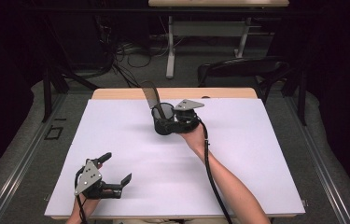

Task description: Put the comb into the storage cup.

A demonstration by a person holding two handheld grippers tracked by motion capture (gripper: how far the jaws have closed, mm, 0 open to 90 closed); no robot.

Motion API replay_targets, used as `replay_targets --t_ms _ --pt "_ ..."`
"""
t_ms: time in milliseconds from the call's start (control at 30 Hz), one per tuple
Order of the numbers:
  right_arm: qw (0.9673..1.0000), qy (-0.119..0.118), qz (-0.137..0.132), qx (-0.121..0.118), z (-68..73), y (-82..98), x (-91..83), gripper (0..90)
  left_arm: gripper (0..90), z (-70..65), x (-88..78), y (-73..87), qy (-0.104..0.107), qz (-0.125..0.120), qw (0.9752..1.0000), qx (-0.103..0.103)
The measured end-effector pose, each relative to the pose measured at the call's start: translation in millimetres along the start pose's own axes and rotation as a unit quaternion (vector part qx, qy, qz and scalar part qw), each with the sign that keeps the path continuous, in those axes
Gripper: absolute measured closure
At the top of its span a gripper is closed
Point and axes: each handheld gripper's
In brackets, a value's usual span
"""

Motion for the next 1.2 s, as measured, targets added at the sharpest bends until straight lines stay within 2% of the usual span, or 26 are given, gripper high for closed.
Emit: replay_targets --t_ms 333,633,1200 --pt "0.9989 -0.035 0.029 -0.007 3.0 2.6 -19.7 15.1 0.3 0.1 0.8 0.1 -0.002 0.002 1.0 0.0" --pt "0.9971 -0.053 0.052 -0.017 6.4 4.8 -38.8 7.9 0.3 -1.5 0.3 0.5 -0.001 0.002 1.0 -0.001" --pt "0.9937 -0.07 0.086 -0.016 5.3 20.8 -71.8 3.5 0.3 -0.7 1.0 0.0 0.0 0.002 1.0 0.001"
Point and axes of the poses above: each handheld gripper's, and its own axes: x roughly forward along the jaws, y roughly out of its underside, z roughly to its left, and after that the axes turned 14 degrees about -x, right-handed
